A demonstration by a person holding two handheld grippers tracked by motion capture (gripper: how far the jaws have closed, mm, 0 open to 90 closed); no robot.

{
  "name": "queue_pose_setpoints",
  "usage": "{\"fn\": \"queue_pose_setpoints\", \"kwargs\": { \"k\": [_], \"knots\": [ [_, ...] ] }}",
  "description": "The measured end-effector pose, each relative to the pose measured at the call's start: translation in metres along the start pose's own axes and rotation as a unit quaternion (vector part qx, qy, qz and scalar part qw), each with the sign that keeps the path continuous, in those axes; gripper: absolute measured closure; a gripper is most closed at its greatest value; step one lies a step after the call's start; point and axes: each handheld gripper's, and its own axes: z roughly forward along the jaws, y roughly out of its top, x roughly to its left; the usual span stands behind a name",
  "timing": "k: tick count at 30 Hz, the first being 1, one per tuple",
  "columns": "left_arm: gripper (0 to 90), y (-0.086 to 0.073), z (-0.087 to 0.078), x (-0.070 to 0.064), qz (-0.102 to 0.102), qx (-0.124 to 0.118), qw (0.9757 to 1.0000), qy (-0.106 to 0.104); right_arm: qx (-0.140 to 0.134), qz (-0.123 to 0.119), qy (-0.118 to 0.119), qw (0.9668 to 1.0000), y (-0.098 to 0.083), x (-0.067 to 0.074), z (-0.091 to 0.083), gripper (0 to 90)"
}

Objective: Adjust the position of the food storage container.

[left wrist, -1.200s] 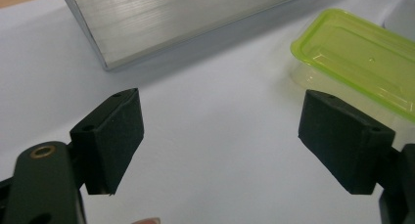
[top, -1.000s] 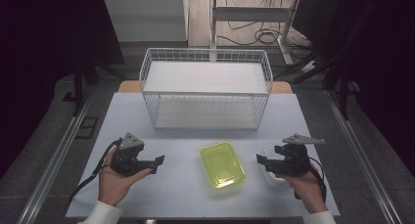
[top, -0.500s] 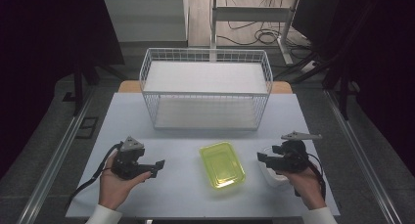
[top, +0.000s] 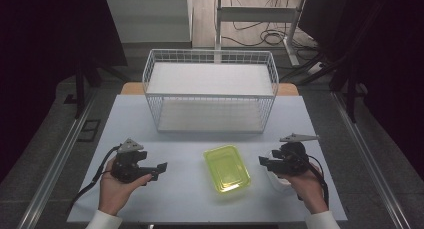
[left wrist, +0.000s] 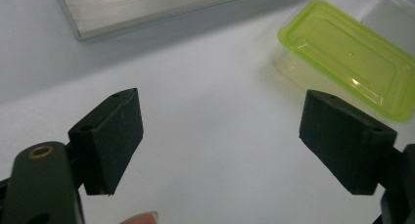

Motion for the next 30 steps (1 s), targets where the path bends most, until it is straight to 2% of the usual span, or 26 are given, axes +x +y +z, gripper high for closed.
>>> {"fn": "queue_pose_setpoints", "kwargs": {
  "k": [7,9,13,16,19,22,25,30],
  "knots": [
    [15.3,0.003,0.002,0.003,0.005,0.017,0.9998,-0.009,0.024,0.002,-0.002,0.9997,0.009,-0.001,0.006,47.3],
    [15.3,0.003,0.002,0.003,0.008,0.02,0.9997,-0.009,0.038,0.002,-0.006,0.9993,0.014,0.002,0.01,48.6],
    [15.4,0.003,0.002,0.003,0.005,0.017,0.9997,-0.015,0.069,-0.013,-0.011,0.9975,0.026,0.008,0.022,54.2],
    [15.6,0.003,0.003,0.002,0.003,0.022,0.9995,-0.02,0.078,-0.015,-0.01,0.9968,0.036,0.015,0.029,60.8],
    [15.5,0.002,0.004,0.001,0.005,0.03,0.9993,-0.022,0.094,-0.033,-0.02,0.9948,0.047,0.024,0.04,69.7],
    [14.9,0.002,0.005,0.0,0.0,0.029,0.9992,-0.027,0.112,-0.033,-0.024,0.9929,0.055,0.027,0.052,77.1],
    [14.7,0.002,0.004,0.0,0.004,0.033,0.9991,-0.025,0.128,-0.035,-0.03,0.9908,0.06,0.028,0.064,84.7],
    [14.7,0.001,0.005,0.001,0.01,0.038,0.999,-0.02,0.155,-0.038,-0.035,0.9865,0.062,0.03,0.086,88.5]
  ]
}}
